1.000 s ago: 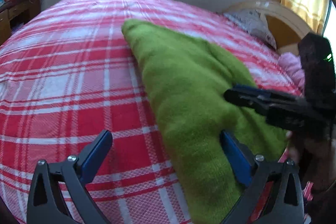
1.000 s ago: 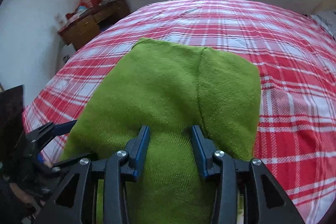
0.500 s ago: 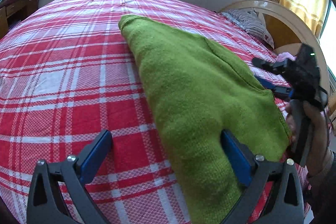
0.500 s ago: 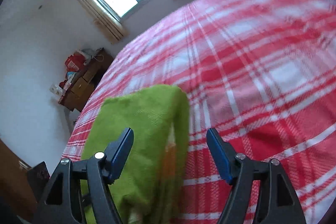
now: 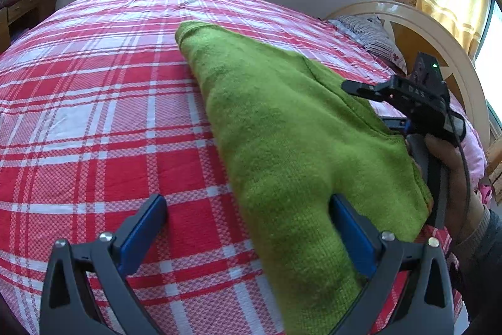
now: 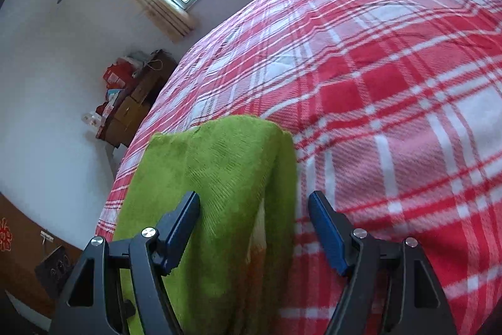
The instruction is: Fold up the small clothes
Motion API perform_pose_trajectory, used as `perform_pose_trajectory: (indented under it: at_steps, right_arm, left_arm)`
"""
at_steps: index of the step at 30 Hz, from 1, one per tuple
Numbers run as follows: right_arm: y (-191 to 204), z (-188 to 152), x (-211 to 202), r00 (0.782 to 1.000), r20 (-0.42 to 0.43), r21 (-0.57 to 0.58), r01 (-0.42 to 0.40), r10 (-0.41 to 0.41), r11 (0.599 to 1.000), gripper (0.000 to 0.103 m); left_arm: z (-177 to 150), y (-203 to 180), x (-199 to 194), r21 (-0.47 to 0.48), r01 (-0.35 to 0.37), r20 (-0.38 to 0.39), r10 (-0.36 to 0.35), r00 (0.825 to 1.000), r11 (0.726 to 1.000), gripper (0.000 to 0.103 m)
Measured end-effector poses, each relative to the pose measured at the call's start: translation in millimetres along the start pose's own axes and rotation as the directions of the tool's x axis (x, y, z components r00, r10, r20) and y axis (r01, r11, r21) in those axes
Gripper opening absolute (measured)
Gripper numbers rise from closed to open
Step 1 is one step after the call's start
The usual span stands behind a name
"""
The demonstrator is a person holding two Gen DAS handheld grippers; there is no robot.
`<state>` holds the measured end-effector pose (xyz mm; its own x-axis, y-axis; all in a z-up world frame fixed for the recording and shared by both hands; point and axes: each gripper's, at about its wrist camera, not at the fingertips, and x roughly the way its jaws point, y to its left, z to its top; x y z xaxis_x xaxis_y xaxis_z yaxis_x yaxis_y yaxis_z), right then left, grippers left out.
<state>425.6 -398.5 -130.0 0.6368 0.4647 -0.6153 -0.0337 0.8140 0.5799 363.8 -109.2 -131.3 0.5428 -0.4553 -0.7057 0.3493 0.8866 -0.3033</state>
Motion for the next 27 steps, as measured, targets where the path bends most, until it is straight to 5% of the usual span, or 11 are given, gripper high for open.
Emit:
perform_pose_trajectory:
  at_steps: [5, 8, 10, 15, 19, 23, 27]
  right_arm:
    - [-1, 8, 13, 0.998, -0.021, -0.010, -0.055, 0.055, 0.998, 0.072]
    - [-9, 11, 16, 0.997, -0.021, 0.023, -0.078, 0.079, 0.997, 0.050]
    - [-15, 12, 18, 0.992, -0.028, 0.057, -0.118, 0.119, 0.991, 0.044]
    - [-17, 10, 22, 0.981, -0.064, 0.070, -0.178, 0.183, 0.982, 0.044]
    - [-11, 9, 23, 0.986, -0.061, 0.042, -0.150, 0.152, 0.988, 0.044]
    - [-2, 5, 21, 0.983, -0.041, 0.005, -0.177, 0.177, 0.984, 0.030]
    - [8, -1, 13, 0.985, -0.010, -0.059, -0.174, 0.174, 0.983, 0.028]
  left_arm:
    - [-1, 4, -2, -0.004, 0.023, 0.006, -0.023, 1.000, 1.000, 0.103]
    - [-2, 2, -2, 0.010, 0.049, 0.007, -0.049, 0.999, 0.999, 0.096]
    - [-2, -1, -2, 0.024, 0.068, 0.005, -0.068, 0.998, 0.997, 0.091]
    - [-1, -5, 0, 0.030, 0.074, -0.004, -0.073, 0.997, 0.997, 0.091]
    - [0, -10, 2, 0.046, 0.059, -0.006, -0.059, 0.998, 0.997, 0.090]
    - [0, -18, 3, 0.079, 0.074, -0.010, -0.074, 0.997, 0.994, 0.075]
    - [0, -24, 3, 0.093, 0.077, -0.014, -0.076, 0.997, 0.993, 0.063]
